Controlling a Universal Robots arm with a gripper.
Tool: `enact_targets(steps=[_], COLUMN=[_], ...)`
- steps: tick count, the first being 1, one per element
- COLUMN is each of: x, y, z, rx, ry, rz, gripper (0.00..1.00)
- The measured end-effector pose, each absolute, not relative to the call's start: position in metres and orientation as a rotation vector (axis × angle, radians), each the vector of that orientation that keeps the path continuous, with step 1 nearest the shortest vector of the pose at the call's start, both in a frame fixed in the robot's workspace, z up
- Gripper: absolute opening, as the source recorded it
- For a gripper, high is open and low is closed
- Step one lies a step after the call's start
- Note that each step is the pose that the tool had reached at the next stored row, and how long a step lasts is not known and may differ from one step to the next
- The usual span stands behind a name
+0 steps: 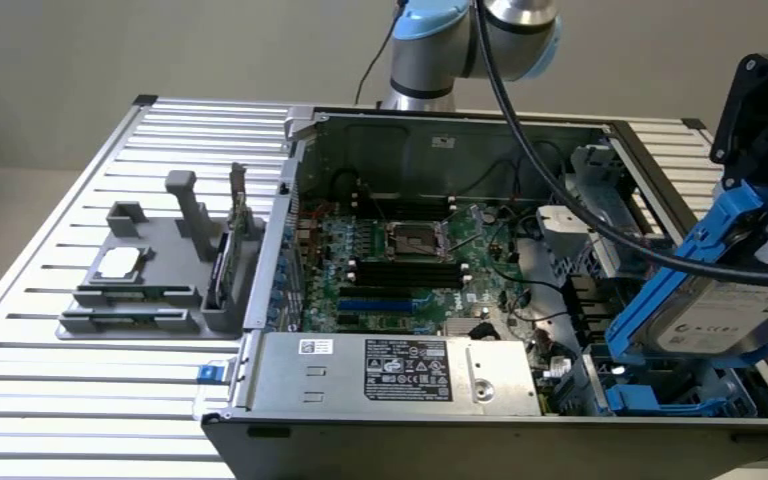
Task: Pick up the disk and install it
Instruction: 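Insert the disk into the insertion slot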
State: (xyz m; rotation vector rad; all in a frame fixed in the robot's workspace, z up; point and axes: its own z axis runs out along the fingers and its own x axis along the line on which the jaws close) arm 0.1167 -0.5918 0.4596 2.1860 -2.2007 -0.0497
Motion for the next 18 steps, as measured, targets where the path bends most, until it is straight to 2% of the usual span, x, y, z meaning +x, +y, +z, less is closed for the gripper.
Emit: enact_targets(steps=[18], x=[0.119], y=[-0.592], z=[0.441], rx=[2.186], ry=[-2.201], rz=[-0.05], gripper=[0.33])
